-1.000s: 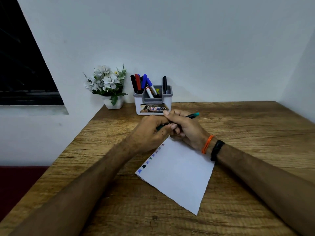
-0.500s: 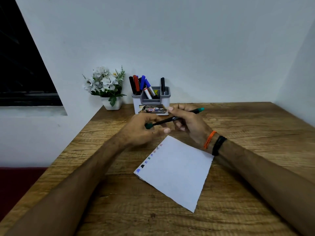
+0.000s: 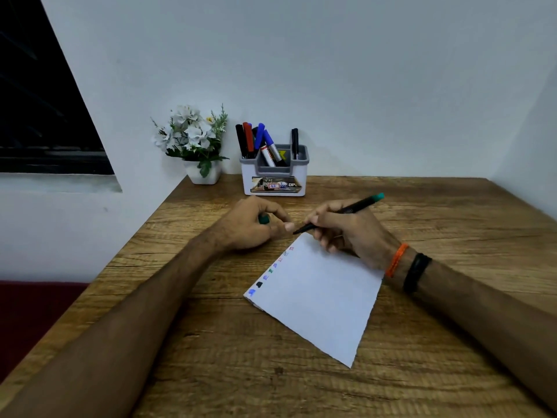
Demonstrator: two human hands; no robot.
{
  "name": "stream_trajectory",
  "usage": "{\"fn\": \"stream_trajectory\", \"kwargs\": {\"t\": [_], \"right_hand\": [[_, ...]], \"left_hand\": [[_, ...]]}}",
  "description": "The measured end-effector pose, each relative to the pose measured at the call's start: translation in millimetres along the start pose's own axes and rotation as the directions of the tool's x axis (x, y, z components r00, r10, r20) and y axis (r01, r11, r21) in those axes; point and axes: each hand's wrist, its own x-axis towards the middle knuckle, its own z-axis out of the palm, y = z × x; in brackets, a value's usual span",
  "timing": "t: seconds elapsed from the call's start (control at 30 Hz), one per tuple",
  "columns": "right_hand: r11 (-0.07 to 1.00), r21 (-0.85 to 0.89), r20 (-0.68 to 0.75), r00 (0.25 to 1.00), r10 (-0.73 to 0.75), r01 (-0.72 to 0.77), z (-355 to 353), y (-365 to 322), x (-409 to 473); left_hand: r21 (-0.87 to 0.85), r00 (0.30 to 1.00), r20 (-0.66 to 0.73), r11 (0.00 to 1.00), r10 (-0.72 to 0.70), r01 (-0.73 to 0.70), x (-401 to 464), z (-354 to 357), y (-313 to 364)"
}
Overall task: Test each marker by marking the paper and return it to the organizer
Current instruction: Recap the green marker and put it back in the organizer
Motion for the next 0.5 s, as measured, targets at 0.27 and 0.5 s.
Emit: {"fn": "stream_trajectory", "kwargs": {"t": [0.27, 0.5], "right_hand": [[0.999, -0.03, 0.004, 1.0, 0.031, -0.031, 1.7, 7.0, -2.4], [0.995, -0.098, -0.009, 1.0, -0.026, 0.025, 2.4, 4.9, -1.2]], "left_hand": [[-0.121, 0.942, 0.321, 0.991, 0.1, -0.064, -5.4, -12.6, 2.7], [-0.047, 0.92, 0.384, 0.997, 0.08, -0.067, -2.4, -10.4, 1.0]]}}
